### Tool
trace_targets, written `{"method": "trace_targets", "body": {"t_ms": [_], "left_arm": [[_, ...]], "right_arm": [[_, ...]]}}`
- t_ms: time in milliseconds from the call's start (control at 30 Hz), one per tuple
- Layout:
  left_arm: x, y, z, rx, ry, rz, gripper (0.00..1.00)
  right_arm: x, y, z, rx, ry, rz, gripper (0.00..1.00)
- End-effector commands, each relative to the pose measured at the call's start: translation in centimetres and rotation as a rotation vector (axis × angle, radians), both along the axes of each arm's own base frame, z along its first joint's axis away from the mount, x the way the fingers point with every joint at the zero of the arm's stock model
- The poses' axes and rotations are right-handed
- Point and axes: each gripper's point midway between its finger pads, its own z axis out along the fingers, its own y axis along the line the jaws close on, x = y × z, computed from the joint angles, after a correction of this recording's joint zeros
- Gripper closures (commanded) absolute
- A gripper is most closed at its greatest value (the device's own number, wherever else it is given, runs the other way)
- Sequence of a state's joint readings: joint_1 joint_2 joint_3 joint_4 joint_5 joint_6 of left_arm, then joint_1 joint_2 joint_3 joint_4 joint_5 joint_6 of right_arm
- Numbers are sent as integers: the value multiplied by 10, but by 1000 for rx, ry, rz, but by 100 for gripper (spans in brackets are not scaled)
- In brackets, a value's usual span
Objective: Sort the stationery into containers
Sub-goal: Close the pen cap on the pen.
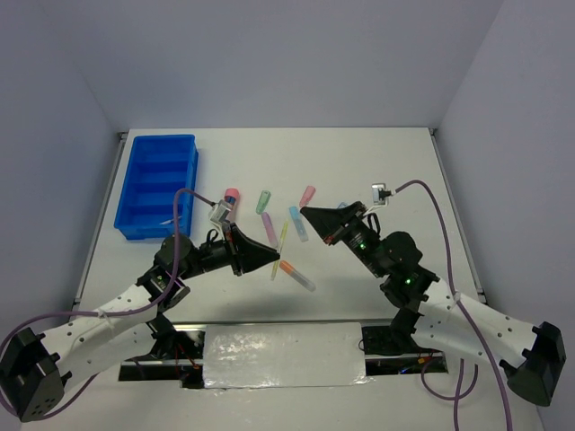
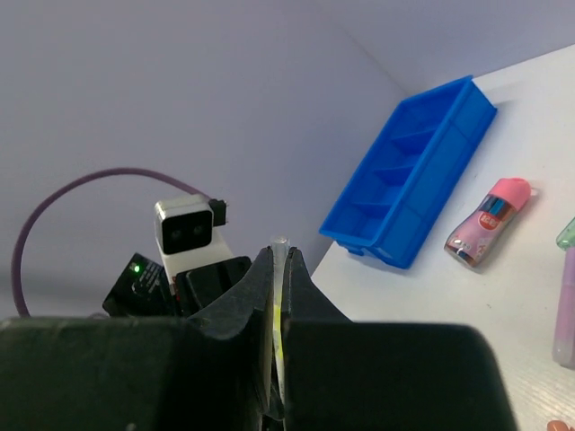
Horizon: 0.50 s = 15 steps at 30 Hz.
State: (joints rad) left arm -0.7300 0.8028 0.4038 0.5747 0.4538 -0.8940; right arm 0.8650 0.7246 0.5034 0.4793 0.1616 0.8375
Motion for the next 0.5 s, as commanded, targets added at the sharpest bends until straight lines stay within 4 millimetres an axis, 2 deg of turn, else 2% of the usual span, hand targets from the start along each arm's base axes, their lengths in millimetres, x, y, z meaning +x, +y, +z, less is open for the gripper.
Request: {"method": "trace_targets", "body": {"t_ms": [0, 267, 467], "left_arm": [[-3, 0, 17, -30, -67, -11, 100], [-4, 1, 18, -24, -74, -10, 100], [-4, 2, 14, 0, -69, -7, 100]], "right_arm": [[-11, 6, 37, 35, -114, 47, 100], [-9, 20, 26, -12, -111, 81, 100], [-8, 26, 27, -25, -120, 91, 100]]}}
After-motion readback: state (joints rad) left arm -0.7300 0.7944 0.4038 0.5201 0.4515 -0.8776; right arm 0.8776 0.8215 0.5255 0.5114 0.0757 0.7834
